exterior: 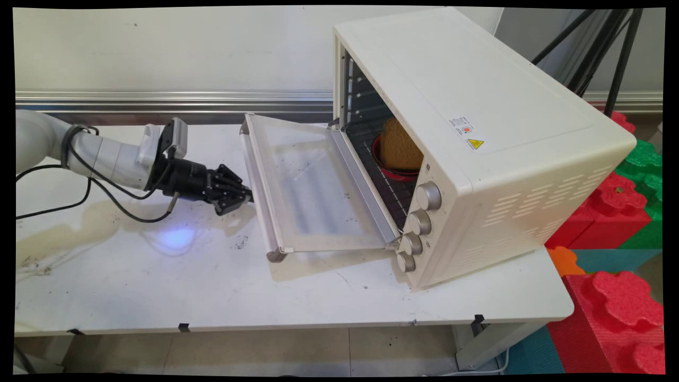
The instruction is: Close the oven
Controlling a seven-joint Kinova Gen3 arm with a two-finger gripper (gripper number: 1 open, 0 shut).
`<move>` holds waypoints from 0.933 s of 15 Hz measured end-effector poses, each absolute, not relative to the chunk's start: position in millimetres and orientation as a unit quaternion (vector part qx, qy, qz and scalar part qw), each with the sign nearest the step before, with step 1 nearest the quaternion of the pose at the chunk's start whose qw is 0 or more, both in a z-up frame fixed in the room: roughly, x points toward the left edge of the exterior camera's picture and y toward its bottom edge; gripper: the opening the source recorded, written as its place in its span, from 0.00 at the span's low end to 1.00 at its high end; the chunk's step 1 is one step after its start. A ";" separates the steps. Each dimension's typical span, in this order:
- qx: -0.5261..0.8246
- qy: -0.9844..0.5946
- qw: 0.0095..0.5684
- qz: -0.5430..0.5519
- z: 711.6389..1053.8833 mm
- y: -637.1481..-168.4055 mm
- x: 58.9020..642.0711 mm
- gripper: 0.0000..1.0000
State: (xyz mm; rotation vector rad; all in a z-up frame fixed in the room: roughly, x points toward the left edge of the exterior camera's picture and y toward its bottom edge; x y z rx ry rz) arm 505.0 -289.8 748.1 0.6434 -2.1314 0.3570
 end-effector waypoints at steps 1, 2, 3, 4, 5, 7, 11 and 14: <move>0.257 -0.853 0.431 0.144 748.2 -290.8 504.0 0.00; 0.256 -0.852 0.433 0.146 748.3 -292.3 502.7 0.00; 0.254 -0.851 0.434 0.147 748.4 -293.3 501.6 0.00; 0.252 -0.851 0.436 0.149 748.6 -294.9 500.1 0.00; 0.251 -0.850 0.438 0.151 748.7 -295.8 499.2 0.00; 0.248 -0.848 0.441 0.155 749.2 -297.9 497.1 0.00; 0.240 -0.845 0.448 0.164 751.2 -300.3 494.1 0.00; 0.232 -0.841 0.456 0.172 755.2 -301.5 490.9 0.00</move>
